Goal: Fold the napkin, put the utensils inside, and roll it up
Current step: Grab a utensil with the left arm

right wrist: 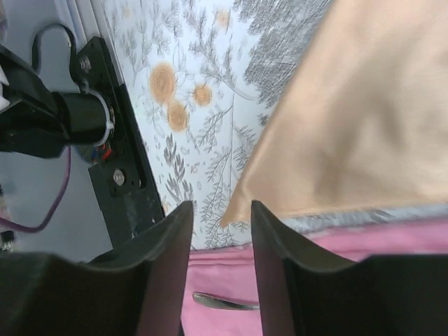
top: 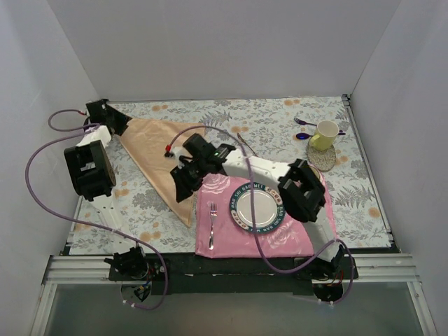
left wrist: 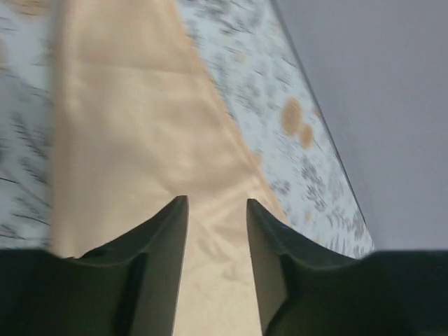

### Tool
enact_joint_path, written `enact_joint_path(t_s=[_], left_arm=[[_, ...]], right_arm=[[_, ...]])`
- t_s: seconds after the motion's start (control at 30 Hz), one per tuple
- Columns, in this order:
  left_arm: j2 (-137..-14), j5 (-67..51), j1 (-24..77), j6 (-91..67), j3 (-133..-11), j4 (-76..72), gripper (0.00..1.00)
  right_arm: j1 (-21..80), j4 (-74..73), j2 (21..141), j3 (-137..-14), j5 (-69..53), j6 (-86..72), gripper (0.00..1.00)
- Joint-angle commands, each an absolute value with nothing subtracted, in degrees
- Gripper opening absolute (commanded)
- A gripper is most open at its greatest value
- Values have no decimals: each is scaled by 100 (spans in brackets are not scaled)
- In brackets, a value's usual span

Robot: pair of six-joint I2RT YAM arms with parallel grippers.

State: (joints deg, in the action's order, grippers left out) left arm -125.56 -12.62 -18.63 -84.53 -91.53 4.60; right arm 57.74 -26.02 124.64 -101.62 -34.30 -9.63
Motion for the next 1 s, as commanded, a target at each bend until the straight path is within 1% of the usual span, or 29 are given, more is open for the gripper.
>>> enact_joint_path(t_s=[0.0,0.03,0.07,0.1,0.13,0.17,0.2,0.23,0.27,0.3,0.37,0.4,0.43,0.5,0.57,0.67,0.87,0.93,0.97], left_arm=[[-11321,-1275,-846,-7728,-9369,755,46],[-11355,-1257,-444,-7682,-9508,825,48],[-11495,-1239,-248,-7664,-9614,904,52],[-11600,-1257,-81,-7681,-9737,1097,54],[-11732,-1257,399,-7699,-9912,1203,56],[-12055,-1222,604,-7699,-10245,1378,63],[-12206,-1126,815,-7717,-10431,1441,64],[-12382,-994,1244,-7673,-10589,1476,65],[-12549,-906,1457,-7595,-10930,1468,66],[-12890,-749,1877,-7507,-11108,1520,67],[-13217,-152,2257,-7252,-11511,1651,67],[-13575,181,2433,-7147,-11949,1739,66],[-13744,855,2783,-7041,-12232,1853,66],[-14114,1587,3231,-6803,-12968,2336,66],[-14440,2316,3444,-6794,-13192,2591,68],[-14476,2723,3656,-7135,-13026,2663,68],[-14590,2838,3797,-7497,-12920,2900,65],[-14494,2927,3858,-7366,-12745,2761,65],[-14389,2988,3893,-7243,-12561,2507,68]], right_arm=[[4809,-2347,10603,-9311,-2112,-1387,52],[4608,-2329,10104,-9099,-1657,-1441,58],[4197,-2442,9890,-8931,-1478,-1476,59],[3992,-2522,9705,-8643,-1329,-1485,61],[3799,-2618,9381,-8544,-953,-1372,62],[3492,-2715,9239,-8430,-732,-1293,63],[3350,-2864,9124,-8272,-529,-1205,63],[3209,-2944,8923,-8201,-214,-1004,64],[2964,-2988,8860,-8139,-141,-924,65],[2840,-2997,8755,-7991,-97,-862,67],[2428,-3023,8736,-7910,-158,-817,67],[2321,-3067,8710,-7893,-245,-843,67],[2233,-3085,8649,-7823,-429,-870,67],[2136,-3015,8413,-7709,-536,-940,67],[2145,-2857,8236,-7490,-676,-967,67],[2118,-2882,7981,-7339,-712,-993,67],[2066,-2919,7542,-7006,-607,-993,67],[2048,-2865,7409,-6803,-606,-967,67],[2030,-2848,7383,-6759,-624,-958,67]])
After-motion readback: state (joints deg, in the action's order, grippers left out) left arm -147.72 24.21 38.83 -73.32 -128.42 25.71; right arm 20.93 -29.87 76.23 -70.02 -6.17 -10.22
